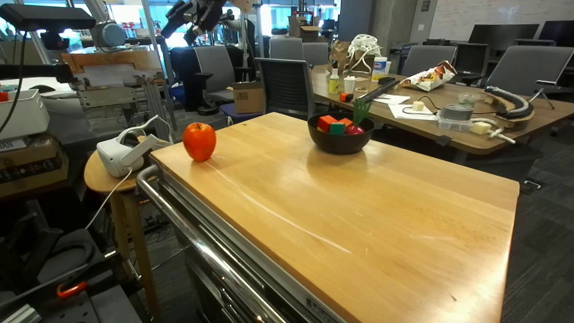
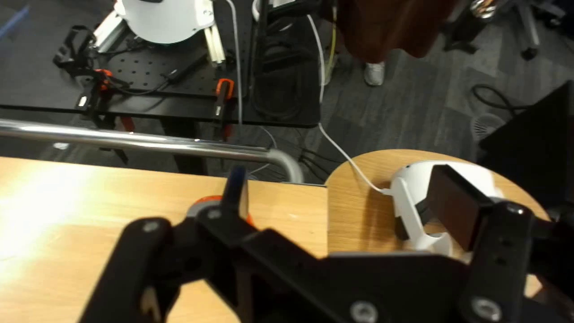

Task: Place the toys in the black bowl then put the apple at the left back corner of the trolley

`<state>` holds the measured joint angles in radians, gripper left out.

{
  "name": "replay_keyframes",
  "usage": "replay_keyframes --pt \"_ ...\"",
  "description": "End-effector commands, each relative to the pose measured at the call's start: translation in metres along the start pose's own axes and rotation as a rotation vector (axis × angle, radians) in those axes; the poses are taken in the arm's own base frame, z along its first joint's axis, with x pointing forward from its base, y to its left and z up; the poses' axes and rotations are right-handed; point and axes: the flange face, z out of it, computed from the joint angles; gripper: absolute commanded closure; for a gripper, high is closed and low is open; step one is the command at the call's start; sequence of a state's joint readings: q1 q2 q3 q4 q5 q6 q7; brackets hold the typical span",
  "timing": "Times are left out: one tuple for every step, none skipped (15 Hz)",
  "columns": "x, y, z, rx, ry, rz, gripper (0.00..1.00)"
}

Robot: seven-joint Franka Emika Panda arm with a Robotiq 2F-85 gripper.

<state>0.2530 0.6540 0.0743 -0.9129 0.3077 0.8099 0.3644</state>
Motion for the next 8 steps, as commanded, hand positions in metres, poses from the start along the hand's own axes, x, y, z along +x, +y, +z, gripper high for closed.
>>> replay_keyframes --pt "-0.072 0.02 -0.036 0.197 0.031 -0.012 0.0" --pt "-0.093 0.028 -0.045 0.256 0.041 -0.017 0.0" --pt "-0.111 0.038 -0.053 0.314 0.053 -0.019 0.0" --pt "-0.077 0.025 -0.047 0.22 0.046 -0.029 0.0" --pt "-0.093 0.033 -0.054 0.257 0.054 -0.03 0.0" --pt "-0.104 0.04 -0.057 0.275 0.062 -0.029 0.0" --pt "-0.11 0.045 -0.058 0.285 0.064 -0.026 0.0" --pt "-0.112 0.046 -0.057 0.288 0.062 -0.023 0.0"
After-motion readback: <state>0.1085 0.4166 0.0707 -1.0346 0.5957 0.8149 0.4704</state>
